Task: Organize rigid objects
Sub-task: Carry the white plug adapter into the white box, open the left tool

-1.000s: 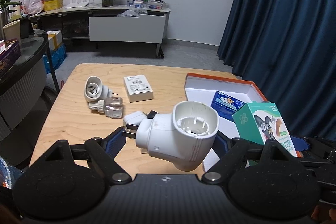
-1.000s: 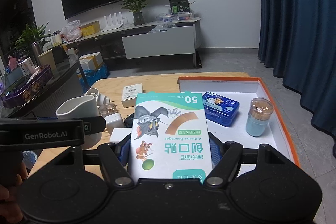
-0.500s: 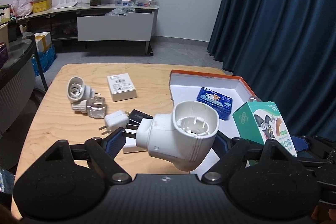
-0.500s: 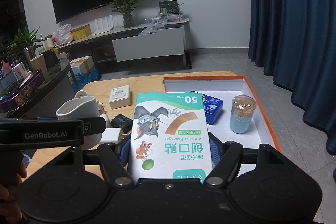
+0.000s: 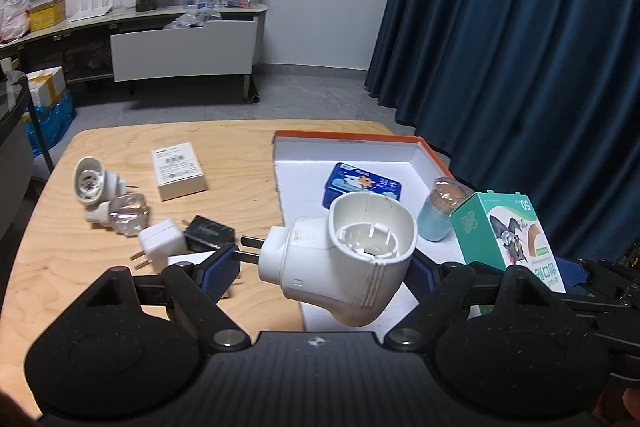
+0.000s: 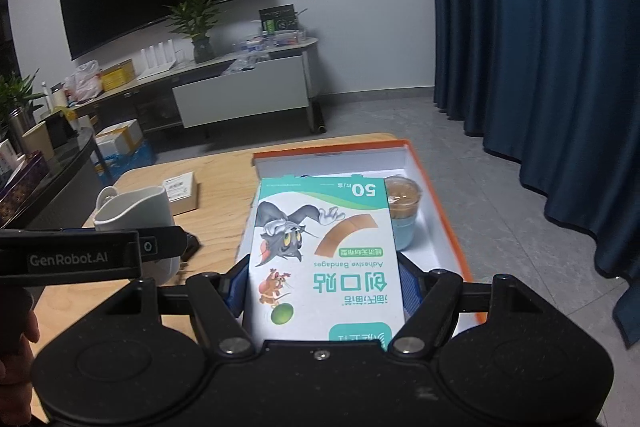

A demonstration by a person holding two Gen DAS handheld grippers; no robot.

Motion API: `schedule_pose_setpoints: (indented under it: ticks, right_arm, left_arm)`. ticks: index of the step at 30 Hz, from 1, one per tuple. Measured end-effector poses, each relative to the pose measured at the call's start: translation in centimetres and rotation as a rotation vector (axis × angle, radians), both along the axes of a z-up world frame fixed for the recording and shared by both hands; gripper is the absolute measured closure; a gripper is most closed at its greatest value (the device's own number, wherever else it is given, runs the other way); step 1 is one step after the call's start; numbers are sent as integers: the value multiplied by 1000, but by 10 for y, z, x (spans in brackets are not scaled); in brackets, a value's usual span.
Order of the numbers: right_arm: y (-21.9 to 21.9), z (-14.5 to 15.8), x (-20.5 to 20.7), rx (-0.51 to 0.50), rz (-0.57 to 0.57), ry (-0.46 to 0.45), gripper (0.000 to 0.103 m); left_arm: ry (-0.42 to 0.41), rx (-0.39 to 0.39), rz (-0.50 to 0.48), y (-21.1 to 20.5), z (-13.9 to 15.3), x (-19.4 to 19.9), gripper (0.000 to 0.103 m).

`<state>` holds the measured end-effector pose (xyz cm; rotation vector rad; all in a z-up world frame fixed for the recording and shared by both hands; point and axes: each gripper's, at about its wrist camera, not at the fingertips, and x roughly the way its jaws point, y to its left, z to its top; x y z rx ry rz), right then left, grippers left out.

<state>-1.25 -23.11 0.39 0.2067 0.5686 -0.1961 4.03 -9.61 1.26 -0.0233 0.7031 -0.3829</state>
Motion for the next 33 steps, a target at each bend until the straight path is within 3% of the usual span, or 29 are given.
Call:
schedule_pose_setpoints:
  ticks: [11,33]
  right_arm:
    - [-31,5,8,0,-52,-18,19]
    - [-66,12,74,-16,-33,-2,19]
  left_arm:
    - [25,12,-33,-22,-7,14,17]
    - [53,25,-83,-60,-17,45,17]
